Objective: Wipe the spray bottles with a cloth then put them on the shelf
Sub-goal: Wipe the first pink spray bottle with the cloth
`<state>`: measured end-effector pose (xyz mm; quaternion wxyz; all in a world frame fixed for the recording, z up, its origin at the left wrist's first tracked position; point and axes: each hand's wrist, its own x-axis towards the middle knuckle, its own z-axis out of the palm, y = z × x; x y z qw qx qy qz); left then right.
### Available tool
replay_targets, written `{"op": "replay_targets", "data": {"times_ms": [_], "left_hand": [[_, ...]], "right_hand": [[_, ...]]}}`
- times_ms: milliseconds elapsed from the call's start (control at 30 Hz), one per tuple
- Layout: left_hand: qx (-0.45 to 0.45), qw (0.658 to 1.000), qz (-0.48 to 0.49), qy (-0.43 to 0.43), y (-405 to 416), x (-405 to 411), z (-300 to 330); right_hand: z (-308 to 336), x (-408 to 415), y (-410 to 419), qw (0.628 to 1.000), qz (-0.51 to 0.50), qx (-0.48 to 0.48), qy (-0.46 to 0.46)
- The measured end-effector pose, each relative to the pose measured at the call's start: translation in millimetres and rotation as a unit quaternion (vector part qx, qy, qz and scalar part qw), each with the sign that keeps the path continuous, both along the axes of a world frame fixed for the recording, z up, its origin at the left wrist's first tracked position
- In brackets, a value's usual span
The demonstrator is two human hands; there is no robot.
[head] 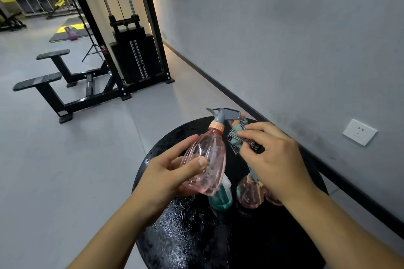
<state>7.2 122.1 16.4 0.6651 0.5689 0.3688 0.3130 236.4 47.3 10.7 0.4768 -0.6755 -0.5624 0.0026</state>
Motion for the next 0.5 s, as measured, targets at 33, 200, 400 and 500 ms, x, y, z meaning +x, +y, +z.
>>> {"op": "replay_targets", "data": {"times_ms": [33,200,400,500], "left_hand": [[0.001,1.0,0.004,0.0,-0.1,-0.1,0.5],[0.009,1.0,-0.002,0.005,-2.8,-0.1,2.4],[0.015,1.0,0.008,0.002,-1.9,-1.2,1.1],[0.018,1.0,0.002,0.001,-3.8,-0.3,1.4]], "right_hand": [[-1.7,-1.3,-0.8,1.0,0.006,-0.008,-0.002],[4.2,4.6,1.4,0.999,0.005,-0.018,0.03],[3.6,0.8,-3.2,0.999,0.013,-0.026,0.043],[8.3,5.1,-1.9,0.997,0.021,-0.034,0.063]]}}
